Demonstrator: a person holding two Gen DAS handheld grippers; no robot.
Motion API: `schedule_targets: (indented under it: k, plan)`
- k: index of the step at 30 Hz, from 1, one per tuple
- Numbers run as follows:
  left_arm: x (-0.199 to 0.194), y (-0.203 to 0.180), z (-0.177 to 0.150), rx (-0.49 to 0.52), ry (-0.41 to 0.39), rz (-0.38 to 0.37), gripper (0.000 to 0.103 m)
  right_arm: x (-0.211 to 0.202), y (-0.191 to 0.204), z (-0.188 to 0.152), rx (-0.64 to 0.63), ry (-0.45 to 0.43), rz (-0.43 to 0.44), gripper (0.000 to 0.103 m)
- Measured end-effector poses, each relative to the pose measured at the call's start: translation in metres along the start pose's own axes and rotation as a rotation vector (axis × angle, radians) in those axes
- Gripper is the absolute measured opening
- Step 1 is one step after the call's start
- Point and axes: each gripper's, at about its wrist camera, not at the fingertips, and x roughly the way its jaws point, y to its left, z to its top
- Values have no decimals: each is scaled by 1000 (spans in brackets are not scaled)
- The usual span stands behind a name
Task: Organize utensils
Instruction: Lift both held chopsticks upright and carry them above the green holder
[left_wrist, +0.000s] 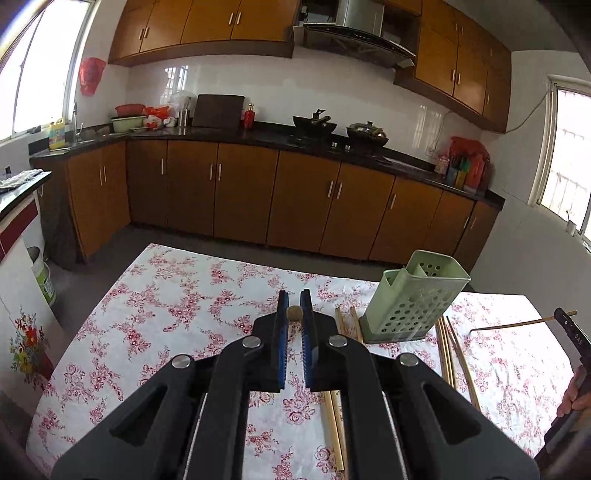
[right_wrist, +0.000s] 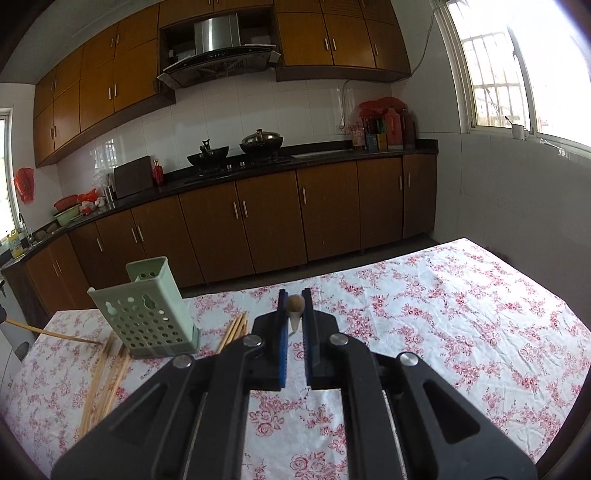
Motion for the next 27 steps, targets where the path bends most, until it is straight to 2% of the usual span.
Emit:
schedule_targets:
  k: [11, 16, 21, 27]
  plan:
    - [3, -6, 30, 22, -55, 30, 7, 6, 2, 27, 16, -27, 11, 8]
    - [-4, -8, 55, 27, -99, 32, 7, 1, 9, 56, 8, -79, 27, 8]
    - [-19, -23, 84, 47, -150, -5, 7, -13, 17, 93, 30, -137, 86, 8]
    - [-47, -53, 119, 68, -197, -118, 7, -29, 29, 136, 92, -192, 223, 8]
